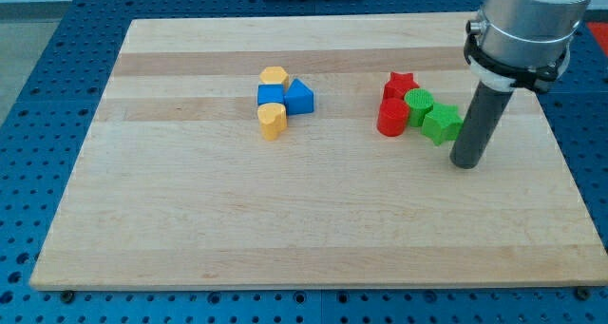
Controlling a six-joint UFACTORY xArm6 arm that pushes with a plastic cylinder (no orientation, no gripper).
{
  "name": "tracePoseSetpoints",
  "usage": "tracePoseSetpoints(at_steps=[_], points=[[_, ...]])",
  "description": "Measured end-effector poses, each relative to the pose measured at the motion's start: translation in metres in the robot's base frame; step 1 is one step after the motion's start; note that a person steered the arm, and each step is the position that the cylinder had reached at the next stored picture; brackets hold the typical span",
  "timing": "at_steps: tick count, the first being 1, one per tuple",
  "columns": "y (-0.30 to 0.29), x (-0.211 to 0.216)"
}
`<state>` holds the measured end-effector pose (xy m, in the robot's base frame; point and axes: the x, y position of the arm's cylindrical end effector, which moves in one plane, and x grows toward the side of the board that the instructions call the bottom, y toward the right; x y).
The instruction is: Slide the green star to the bottom left of the board
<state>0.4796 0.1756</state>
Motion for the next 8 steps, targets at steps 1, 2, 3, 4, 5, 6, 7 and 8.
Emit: tracePoseSetpoints(at_steps=[1,2,3,4,5,6,7,8], points=[[0.000,-0.001],[0.009,-0.016],[0.021,-0.029],[0.027,-0.037],[0.019,-0.054],[-0.015,-0.057],[-0.052,-0.055],[-0.079,-0.055]])
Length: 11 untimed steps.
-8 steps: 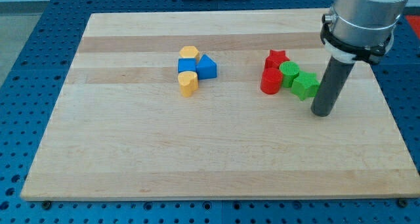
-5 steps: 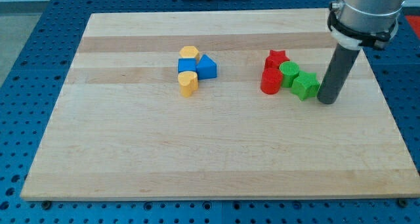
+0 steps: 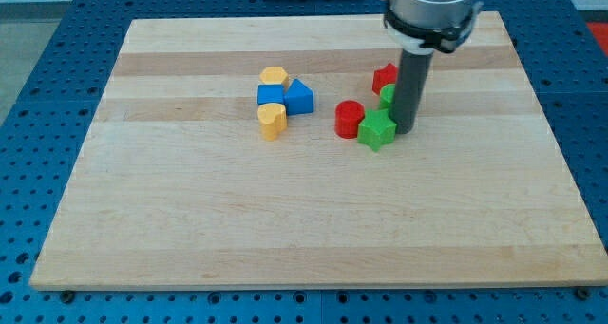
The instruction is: Slide the green star to the bottom left of the board
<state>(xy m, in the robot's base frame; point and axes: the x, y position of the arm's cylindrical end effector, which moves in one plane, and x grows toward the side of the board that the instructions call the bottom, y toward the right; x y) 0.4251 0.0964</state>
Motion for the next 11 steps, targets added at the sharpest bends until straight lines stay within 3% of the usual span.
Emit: tracePoseSetpoints(at_steps=[3,6,9,11], points=[[-0.089,0.023],[-0.139,0.074],[-0.196,0.049],[-0.246,0.060]])
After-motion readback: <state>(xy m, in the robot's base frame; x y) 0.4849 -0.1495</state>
